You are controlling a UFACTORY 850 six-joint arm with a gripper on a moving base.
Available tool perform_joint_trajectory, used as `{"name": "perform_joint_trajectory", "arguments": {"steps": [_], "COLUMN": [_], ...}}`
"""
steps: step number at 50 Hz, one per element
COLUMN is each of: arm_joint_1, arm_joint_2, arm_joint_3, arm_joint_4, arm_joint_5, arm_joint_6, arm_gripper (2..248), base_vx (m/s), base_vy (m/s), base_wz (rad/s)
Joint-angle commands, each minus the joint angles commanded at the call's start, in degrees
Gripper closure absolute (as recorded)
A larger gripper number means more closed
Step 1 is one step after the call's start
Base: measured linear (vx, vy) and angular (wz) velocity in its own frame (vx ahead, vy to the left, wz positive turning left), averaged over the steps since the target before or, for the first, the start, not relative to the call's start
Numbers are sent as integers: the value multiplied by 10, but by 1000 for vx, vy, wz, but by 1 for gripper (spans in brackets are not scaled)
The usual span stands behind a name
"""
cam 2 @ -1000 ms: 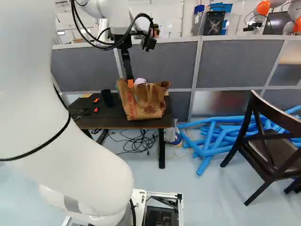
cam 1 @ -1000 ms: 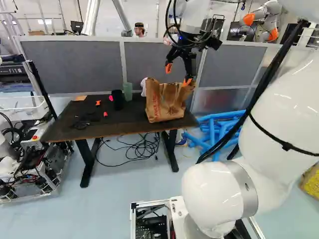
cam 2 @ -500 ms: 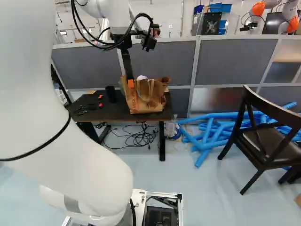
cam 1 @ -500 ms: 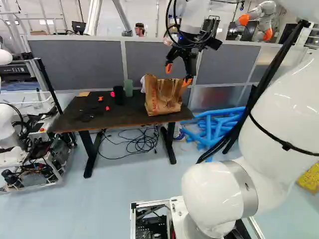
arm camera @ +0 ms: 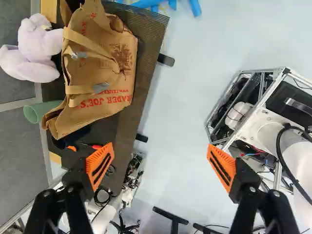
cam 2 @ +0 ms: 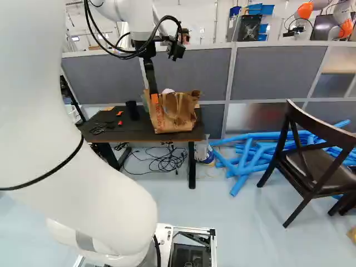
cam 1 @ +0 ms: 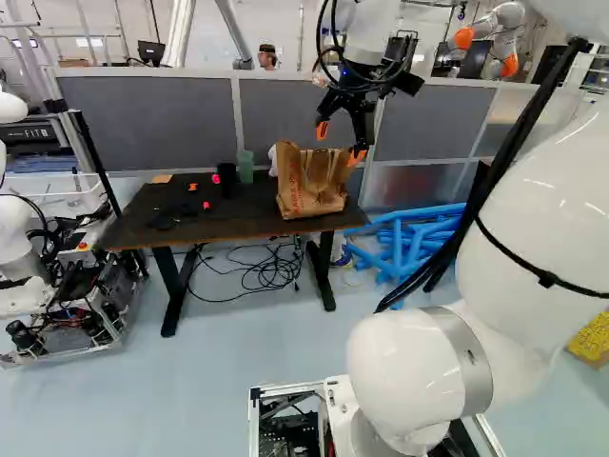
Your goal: Pick up the bag on the ground and place it on the table
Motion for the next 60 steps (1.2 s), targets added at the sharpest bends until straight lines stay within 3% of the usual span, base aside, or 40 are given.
{"name": "perform_joint_trajectory", "arguments": {"steps": [30,60], "arm_joint_1": [0,0], "arm_joint_2": [2,10], "arm_joint_3": [11,55], "arm_joint_4": [-1,-4], "arm_joint_5": [20,96], "arm_joint_6": [-12,-56], "arm_gripper": [3,3], "base_vx": [0,0], "base_vy": [0,0], "base_wz": [0,0]}}
